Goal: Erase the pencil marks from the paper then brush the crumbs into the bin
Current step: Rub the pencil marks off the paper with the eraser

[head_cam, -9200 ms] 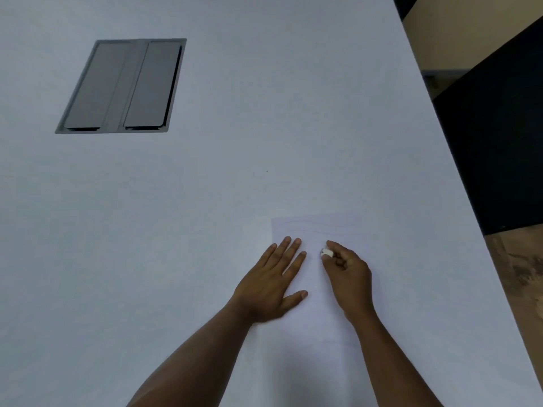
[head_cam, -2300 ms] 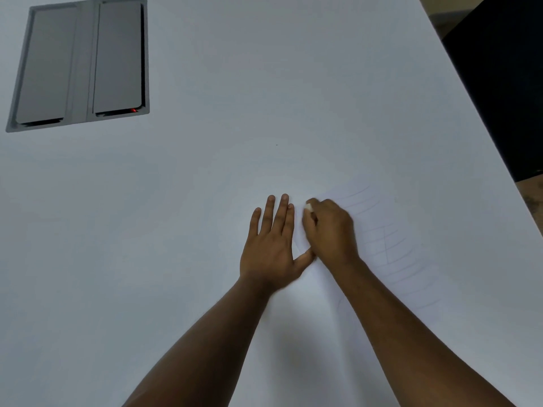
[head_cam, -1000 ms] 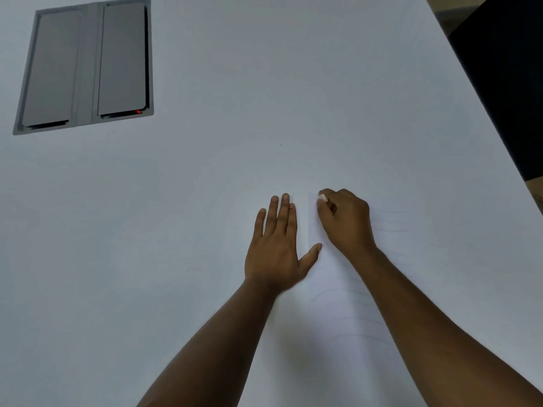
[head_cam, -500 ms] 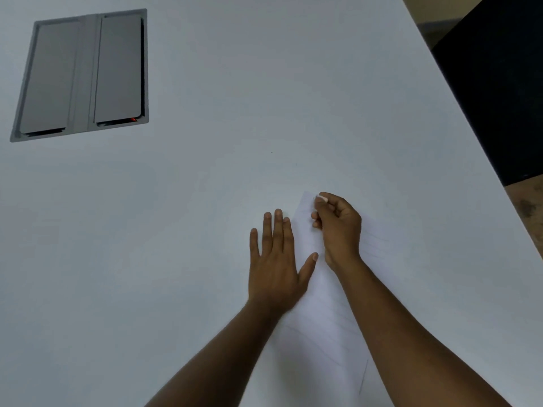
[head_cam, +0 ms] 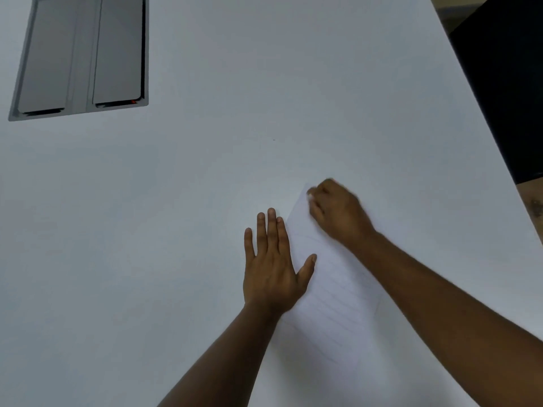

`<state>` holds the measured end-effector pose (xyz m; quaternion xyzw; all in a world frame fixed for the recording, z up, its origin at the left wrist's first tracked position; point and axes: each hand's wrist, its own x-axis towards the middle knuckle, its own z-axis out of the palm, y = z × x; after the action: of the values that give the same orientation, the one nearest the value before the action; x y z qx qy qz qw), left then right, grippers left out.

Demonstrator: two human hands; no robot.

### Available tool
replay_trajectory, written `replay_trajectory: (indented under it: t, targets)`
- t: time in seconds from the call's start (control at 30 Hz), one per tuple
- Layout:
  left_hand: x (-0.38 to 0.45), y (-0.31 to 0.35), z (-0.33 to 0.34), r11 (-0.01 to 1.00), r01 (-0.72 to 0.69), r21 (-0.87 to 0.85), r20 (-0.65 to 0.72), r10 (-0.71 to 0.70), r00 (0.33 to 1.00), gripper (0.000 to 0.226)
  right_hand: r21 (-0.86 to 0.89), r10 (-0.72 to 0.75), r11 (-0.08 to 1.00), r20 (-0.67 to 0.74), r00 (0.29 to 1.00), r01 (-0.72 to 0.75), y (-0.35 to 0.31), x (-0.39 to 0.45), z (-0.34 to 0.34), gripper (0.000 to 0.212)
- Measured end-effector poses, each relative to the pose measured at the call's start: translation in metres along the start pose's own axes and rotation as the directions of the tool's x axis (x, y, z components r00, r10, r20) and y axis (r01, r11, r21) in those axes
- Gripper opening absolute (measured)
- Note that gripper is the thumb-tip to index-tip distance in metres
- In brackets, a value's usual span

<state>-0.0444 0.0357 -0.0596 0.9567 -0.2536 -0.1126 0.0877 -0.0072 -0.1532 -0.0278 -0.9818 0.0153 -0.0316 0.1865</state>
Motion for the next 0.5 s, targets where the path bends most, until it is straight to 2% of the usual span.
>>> replay_trajectory:
  t: [0.1,0.17,0.27,0.37,0.43,0.5]
  targets:
    - [0.000,0.001,-0.001,1.000,0.009,0.004,0.016,-0.009,1.000,0.095,0.088,0.037,0.996,-0.133,0.990,-0.025,0.016,0.010,-0.005,0.026]
    - [0.000,0.001,-0.001,1.000,0.011,-0.004,0.010,-0.011,1.000,0.095,0.157,-0.031,0.987,-0.092,0.995,0.045,0.008,-0.001,-0.005,0.019]
    - [0.000,0.001,0.000,1.000,-0.003,0.005,-0.019,0.003,1.000,0.095,0.235,-0.165,0.959,0.000,0.986,0.160,-0.017,-0.028,0.001,0.020]
    - [0.000,-0.001,0.002,1.000,-0.021,0.005,-0.042,0.022,0.999,0.096,0.197,-0.207,0.962,0.074,0.975,0.190,-0.028,-0.040,0.014,0.030]
    - [0.000,0.000,0.002,1.000,-0.018,0.011,-0.043,0.018,0.999,0.096,0.131,-0.233,0.965,0.039,0.972,0.226,-0.022,-0.034,0.017,0.032]
    - [0.000,0.001,0.001,1.000,-0.002,0.019,-0.019,0.002,1.000,0.095,0.028,-0.178,0.983,-0.045,0.983,0.179,-0.013,-0.021,0.016,0.027]
